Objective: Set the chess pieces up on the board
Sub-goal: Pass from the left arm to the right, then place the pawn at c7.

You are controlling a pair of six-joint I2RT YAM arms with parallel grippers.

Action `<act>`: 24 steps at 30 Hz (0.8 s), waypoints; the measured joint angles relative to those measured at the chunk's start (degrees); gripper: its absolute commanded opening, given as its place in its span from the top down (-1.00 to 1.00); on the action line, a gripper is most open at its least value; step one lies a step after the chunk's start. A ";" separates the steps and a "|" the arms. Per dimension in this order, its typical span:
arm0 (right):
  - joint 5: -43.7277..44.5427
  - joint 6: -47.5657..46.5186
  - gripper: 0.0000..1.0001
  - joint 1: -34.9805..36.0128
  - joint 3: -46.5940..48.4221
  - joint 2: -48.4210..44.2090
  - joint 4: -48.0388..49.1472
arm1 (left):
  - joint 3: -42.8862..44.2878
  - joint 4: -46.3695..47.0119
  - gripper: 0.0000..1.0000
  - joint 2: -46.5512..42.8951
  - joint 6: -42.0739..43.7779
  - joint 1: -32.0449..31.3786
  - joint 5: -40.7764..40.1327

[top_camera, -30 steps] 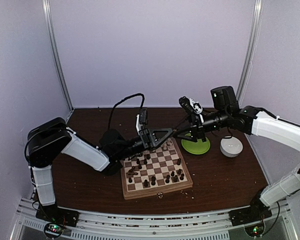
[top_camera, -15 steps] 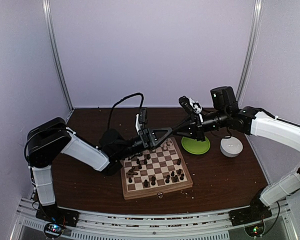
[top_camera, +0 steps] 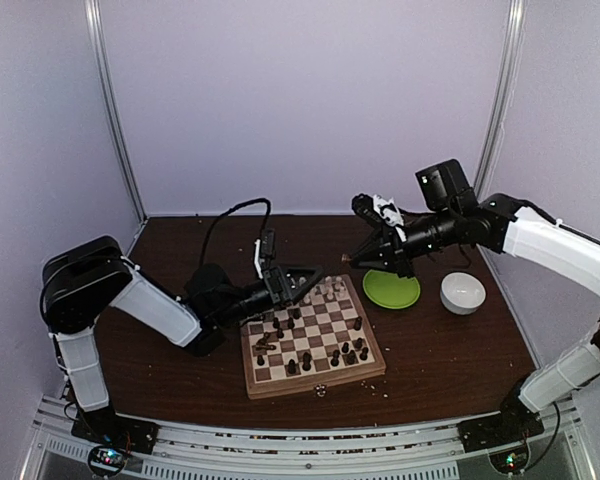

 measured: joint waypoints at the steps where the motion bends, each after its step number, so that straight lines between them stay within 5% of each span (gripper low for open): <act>1: 1.46 -2.10 0.91 0.13 3.15 1.29 -3.15 | -0.87 -1.07 0.15 -1.03 0.94 1.09 0.00; 9: 13.92 -12.96 0.91 6.40 22.23 15.91 -22.12 | 0.55 -20.37 0.16 -10.82 15.98 11.19 -0.79; 15: 23.47 -17.59 0.91 12.33 35.32 29.77 -34.86 | 3.87 -39.23 0.12 -20.72 35.15 12.02 -13.27; 24: 34.93 -23.21 0.91 18.56 49.40 46.01 -48.70 | -4.76 -43.65 0.10 -25.05 46.34 11.98 -27.19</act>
